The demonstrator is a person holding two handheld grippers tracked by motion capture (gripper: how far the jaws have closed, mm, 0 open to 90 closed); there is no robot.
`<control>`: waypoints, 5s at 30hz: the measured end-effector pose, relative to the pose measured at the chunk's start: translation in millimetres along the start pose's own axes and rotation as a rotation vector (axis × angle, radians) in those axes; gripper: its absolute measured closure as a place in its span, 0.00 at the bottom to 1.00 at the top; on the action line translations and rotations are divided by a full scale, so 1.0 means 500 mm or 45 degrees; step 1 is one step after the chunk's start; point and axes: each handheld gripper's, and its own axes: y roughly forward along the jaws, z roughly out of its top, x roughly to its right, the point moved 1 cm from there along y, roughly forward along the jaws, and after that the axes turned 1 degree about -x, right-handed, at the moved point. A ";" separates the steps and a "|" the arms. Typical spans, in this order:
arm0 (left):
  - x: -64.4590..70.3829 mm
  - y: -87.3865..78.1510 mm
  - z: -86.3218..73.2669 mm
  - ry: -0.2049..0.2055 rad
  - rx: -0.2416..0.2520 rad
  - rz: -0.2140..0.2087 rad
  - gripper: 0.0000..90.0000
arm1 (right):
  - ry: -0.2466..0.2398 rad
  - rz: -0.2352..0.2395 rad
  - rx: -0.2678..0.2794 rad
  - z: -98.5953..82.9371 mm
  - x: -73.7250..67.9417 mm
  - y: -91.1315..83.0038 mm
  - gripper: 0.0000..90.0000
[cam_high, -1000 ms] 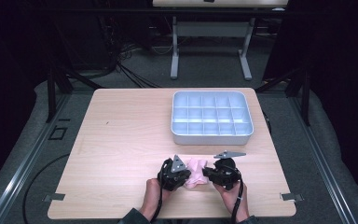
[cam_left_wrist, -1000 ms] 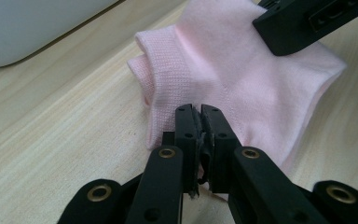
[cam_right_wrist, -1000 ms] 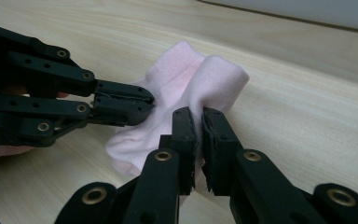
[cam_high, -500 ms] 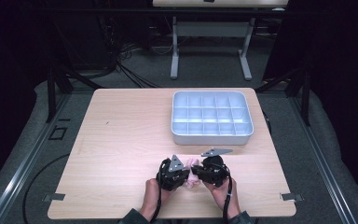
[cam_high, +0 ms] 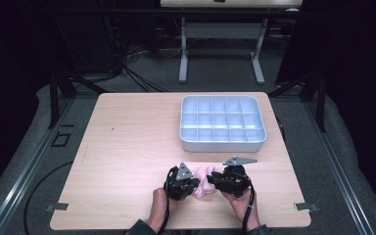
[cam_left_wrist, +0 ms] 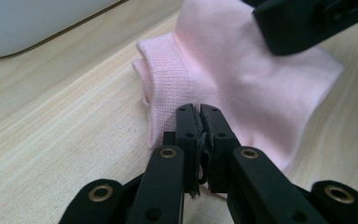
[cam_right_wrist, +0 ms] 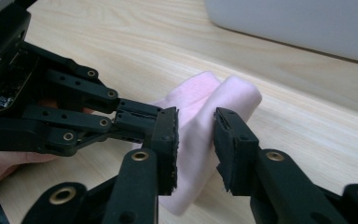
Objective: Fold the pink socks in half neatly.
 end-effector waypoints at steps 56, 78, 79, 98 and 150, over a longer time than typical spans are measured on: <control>-0.030 -0.084 0.010 -0.137 0.110 -0.033 0.55 | -0.240 -0.094 -0.157 0.017 -0.011 0.084 0.72; -0.034 -0.034 0.012 -0.104 -0.089 0.027 0.58 | -0.292 -0.124 -0.220 0.026 -0.019 0.087 0.64; -0.034 -0.034 0.012 -0.104 -0.089 0.027 0.59 | -0.291 -0.121 -0.223 0.026 -0.018 0.087 0.64; -0.032 -0.026 -0.001 -0.113 -0.068 0.031 0.61 | 0.010 0.002 -0.178 0.030 -0.005 0.083 0.54; -0.165 -0.179 -0.148 -0.309 -0.053 0.367 0.14 | -0.031 -0.073 -0.357 0.044 -0.028 0.117 0.71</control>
